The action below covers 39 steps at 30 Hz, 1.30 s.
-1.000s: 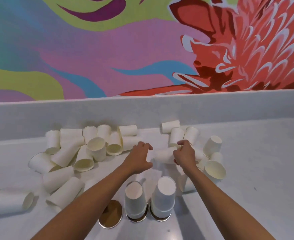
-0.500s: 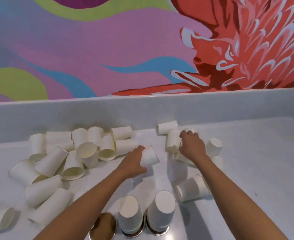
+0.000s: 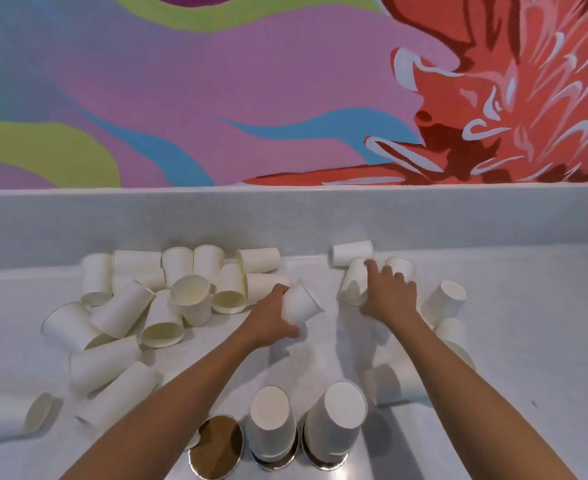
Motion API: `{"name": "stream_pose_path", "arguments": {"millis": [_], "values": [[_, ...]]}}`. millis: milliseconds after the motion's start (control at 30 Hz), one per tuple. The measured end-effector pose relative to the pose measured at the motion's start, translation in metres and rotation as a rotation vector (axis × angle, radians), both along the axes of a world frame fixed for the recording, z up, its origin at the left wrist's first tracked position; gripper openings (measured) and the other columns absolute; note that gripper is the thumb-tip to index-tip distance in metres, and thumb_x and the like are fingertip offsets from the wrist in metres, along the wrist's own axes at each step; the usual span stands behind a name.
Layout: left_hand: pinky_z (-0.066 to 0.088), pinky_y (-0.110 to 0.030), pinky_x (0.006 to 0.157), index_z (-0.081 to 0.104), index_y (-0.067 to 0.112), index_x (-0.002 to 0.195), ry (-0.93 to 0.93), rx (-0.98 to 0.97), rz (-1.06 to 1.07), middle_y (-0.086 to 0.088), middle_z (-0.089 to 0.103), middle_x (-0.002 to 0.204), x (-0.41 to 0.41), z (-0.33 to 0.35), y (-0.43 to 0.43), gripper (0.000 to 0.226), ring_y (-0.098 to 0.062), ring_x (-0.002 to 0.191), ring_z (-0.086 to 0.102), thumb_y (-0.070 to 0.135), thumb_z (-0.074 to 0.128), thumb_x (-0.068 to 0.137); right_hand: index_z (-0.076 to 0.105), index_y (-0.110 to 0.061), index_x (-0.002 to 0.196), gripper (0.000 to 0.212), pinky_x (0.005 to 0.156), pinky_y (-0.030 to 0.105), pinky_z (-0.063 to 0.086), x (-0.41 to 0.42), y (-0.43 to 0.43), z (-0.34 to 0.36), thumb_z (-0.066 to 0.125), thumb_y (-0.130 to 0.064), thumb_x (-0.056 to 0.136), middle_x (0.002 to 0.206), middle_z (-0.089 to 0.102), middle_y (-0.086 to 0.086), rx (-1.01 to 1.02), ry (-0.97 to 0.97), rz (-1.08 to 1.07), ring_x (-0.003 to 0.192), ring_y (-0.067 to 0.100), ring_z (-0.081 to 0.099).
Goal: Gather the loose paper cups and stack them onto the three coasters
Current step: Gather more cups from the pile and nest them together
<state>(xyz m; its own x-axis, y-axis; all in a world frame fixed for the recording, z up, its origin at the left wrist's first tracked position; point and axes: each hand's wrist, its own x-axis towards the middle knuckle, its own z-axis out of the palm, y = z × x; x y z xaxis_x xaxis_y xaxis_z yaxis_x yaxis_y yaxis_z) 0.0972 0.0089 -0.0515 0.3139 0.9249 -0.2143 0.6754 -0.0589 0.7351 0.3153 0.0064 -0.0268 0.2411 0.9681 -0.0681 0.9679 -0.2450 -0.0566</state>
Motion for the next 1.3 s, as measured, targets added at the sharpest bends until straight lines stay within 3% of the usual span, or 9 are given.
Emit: {"name": "stream_pose_path", "arguments": {"millis": [133,200,333,533,633,767,900,1133,1300], "values": [[0.042,-0.029,0.078,0.035,0.016,0.136,-0.059,-0.041,0.033,-0.006,0.052,0.128,0.005,0.002,-0.001,0.081,-0.023,0.109,0.052,0.018,0.081,0.07,0.033,-0.027,0.136,0.082,0.09,0.037,0.049,-0.029,0.005,0.058,0.081,-0.033,0.07,0.133,0.048,0.004,0.327,0.744,-0.064,0.114,0.025,0.053],[0.041,-0.029,0.081,0.035,0.017,0.136,-0.102,-0.04,0.028,-0.005,0.05,0.129,0.01,0.006,-0.003,0.08,-0.022,0.109,0.05,0.018,0.081,0.071,0.033,-0.027,0.136,0.081,0.095,0.037,0.051,-0.04,0.001,0.068,0.08,-0.037,0.072,0.135,0.047,0.002,0.336,0.881,-0.084,0.115,0.024,0.053],[0.048,-0.033,0.084,0.038,0.018,0.131,-0.173,-0.015,0.012,-0.003,0.052,0.124,0.021,0.018,-0.011,0.073,-0.021,0.106,0.052,0.019,0.081,0.071,0.037,-0.02,0.139,0.075,0.088,0.038,0.055,-0.045,-0.021,0.069,0.075,-0.039,0.077,0.131,0.05,0.005,0.195,1.023,-0.119,0.109,0.024,0.056],[0.053,-0.04,0.088,0.04,0.021,0.128,-0.24,0.006,-0.049,-0.003,0.053,0.121,0.041,0.029,-0.024,0.073,-0.023,0.106,0.054,0.02,0.083,0.069,0.04,-0.019,0.142,0.07,0.097,0.033,0.041,-0.031,-0.058,0.071,0.054,-0.059,0.087,0.145,0.045,0.0,0.055,0.893,-0.003,0.118,0.018,0.048],[0.055,-0.045,0.086,0.042,0.02,0.124,-0.254,0.009,-0.068,-0.004,0.055,0.116,0.044,0.033,-0.031,0.071,-0.024,0.103,0.056,0.02,0.082,0.065,0.044,-0.018,0.14,0.063,0.099,0.033,0.041,-0.015,-0.078,0.08,0.053,-0.055,0.09,0.142,0.047,0.001,-0.019,0.876,0.061,0.117,0.017,0.049],[0.055,-0.041,0.081,0.041,0.018,0.125,-0.239,0.006,-0.052,-0.004,0.054,0.115,0.043,0.033,-0.036,0.073,-0.024,0.101,0.057,0.023,0.083,0.065,0.038,-0.02,0.143,0.079,0.094,0.031,0.044,0.014,-0.092,0.067,0.069,-0.054,0.079,0.142,0.049,0.004,-0.2,0.501,0.021,0.12,0.022,0.053],[0.054,-0.037,0.079,0.041,0.018,0.127,-0.247,0.0,-0.039,-0.005,0.054,0.116,0.04,0.032,-0.038,0.074,-0.023,0.102,0.057,0.024,0.084,0.066,0.052,-0.016,0.124,0.062,0.077,0.03,0.053,0.022,-0.101,0.033,0.068,-0.055,0.079,0.108,0.063,0.002,-0.297,0.134,-0.155,0.089,0.019,0.063],[0.051,-0.032,0.078,0.039,0.018,0.127,-0.24,0.005,-0.044,-0.004,0.052,0.118,0.036,0.032,-0.04,0.071,-0.022,0.103,0.055,0.021,0.082,0.071,0.043,-0.019,0.126,0.073,0.076,0.032,0.046,0.015,-0.107,-0.006,0.066,-0.063,0.073,0.121,0.054,0.004,-0.283,-0.027,-0.129,0.109,0.023,0.059],[0.051,-0.031,0.082,0.038,0.019,0.129,-0.216,-0.017,-0.047,-0.004,0.051,0.123,0.032,0.028,-0.041,0.072,-0.02,0.107,0.053,0.022,0.082,0.073,0.043,-0.019,0.125,0.075,0.071,0.029,0.041,0.015,-0.107,-0.01,0.063,-0.068,0.073,0.119,0.06,0.001,-0.35,-0.046,-0.109,0.107,0.02,0.061]]}}
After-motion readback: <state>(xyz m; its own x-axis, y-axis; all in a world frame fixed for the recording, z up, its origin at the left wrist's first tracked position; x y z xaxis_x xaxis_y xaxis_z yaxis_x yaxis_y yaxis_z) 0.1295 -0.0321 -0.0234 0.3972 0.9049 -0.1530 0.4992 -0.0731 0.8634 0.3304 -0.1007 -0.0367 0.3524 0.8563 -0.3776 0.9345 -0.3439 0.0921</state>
